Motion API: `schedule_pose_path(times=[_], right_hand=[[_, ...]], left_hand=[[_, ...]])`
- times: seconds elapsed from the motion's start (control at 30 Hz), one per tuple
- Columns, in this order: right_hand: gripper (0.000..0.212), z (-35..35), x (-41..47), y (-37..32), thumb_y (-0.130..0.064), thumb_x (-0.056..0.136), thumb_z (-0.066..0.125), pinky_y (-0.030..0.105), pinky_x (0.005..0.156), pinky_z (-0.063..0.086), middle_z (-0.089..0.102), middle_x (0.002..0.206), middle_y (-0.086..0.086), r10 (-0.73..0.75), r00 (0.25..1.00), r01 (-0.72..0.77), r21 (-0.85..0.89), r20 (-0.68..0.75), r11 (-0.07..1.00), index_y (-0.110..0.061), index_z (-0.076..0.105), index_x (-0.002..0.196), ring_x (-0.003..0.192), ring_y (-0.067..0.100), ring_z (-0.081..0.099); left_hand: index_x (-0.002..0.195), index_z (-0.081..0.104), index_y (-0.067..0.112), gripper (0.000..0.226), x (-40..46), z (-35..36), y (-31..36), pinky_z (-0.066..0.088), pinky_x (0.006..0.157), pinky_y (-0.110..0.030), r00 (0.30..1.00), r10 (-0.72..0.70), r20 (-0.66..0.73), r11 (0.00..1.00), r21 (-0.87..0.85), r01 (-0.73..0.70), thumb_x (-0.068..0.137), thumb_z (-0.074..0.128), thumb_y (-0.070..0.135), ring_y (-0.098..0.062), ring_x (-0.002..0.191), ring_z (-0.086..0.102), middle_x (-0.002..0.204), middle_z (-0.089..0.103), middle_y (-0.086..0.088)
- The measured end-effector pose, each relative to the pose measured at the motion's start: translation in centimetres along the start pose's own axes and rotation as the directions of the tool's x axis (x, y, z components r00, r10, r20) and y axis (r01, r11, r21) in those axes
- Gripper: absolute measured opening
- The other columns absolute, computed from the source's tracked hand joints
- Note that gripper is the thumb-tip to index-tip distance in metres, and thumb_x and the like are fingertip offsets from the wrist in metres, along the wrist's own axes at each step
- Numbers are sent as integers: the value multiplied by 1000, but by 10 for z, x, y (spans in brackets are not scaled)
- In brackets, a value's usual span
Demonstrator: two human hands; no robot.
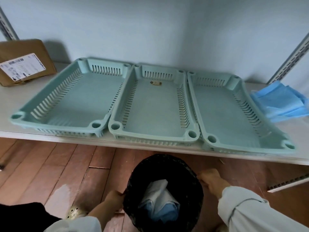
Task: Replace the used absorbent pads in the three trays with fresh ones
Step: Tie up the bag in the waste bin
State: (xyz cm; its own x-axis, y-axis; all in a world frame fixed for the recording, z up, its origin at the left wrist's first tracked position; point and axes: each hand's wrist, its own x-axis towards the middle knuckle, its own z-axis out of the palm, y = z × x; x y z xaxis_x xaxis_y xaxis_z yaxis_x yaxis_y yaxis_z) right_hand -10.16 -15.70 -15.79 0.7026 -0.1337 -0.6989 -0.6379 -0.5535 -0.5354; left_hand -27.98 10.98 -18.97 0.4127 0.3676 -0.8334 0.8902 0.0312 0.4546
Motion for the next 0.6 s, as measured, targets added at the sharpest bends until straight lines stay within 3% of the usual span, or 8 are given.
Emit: schedule_pose_path(times=[0.07, 0.17, 0.27, 0.43, 0.57, 0.6], right_hand=[[27, -4, -4, -1, 12, 82, 56, 29, 55, 40, 52, 59, 10, -19, 998, 22, -52, 59, 998, -3, 54, 59, 52, 22, 47], [32, -8, -20, 1, 9, 80, 56, 24, 44, 40, 49, 41, 9, 2, 986, 12, -85, 167, 996, -2, 53, 51, 40, 18, 46], [29, -8, -32, 5, 3, 79, 59, 20, 45, 38, 46, 41, 6, 25, 978, 11, -172, 207, 985, -6, 51, 53, 37, 13, 41], [32, -18, -64, 8, -5, 90, 54, 23, 51, 35, 44, 59, 5, -68, 978, 134, -346, 196, 928, -9, 43, 59, 52, 12, 41], [24, -20, -67, 12, -4, 83, 54, 20, 50, 40, 50, 48, 3, -9, 979, 97, -431, 202, 897, -7, 50, 60, 46, 11, 48], [19, -18, -65, 14, -7, 81, 57, 21, 51, 42, 54, 55, 4, -37, 984, 116, -468, 174, 876, -8, 51, 63, 51, 13, 53]], left_hand=[[79, 54, 0, 27, 0, -3, 7, 55, 56, -38, 982, 135, -135, 990, -9, -138, 98, 48, 19, -25, 61, 54, 67, 52, -14], [90, 55, 8, 22, -4, -7, 18, 52, 73, -35, 894, 328, -306, 944, 139, -299, 99, 44, 25, -36, 87, 64, 92, 66, -19], [97, 54, 10, 21, -13, -9, 26, 39, 74, -31, 817, 418, -397, 907, 230, -352, 98, 45, 28, -35, 102, 60, 104, 66, -18], [85, 49, 18, 15, -21, -9, 33, 45, 72, -31, 785, 530, -320, 834, 366, -414, 96, 46, 28, -33, 94, 63, 96, 67, -13], [67, 41, 22, 29, -24, -16, 36, 51, 76, -35, 805, 524, -278, 825, 399, -399, 94, 46, 29, -33, 90, 64, 93, 69, -14], [66, 42, 22, 29, -27, -16, 39, 50, 77, -35, 810, 516, -279, 834, 379, -401, 94, 48, 28, -34, 92, 64, 93, 68, -15]])
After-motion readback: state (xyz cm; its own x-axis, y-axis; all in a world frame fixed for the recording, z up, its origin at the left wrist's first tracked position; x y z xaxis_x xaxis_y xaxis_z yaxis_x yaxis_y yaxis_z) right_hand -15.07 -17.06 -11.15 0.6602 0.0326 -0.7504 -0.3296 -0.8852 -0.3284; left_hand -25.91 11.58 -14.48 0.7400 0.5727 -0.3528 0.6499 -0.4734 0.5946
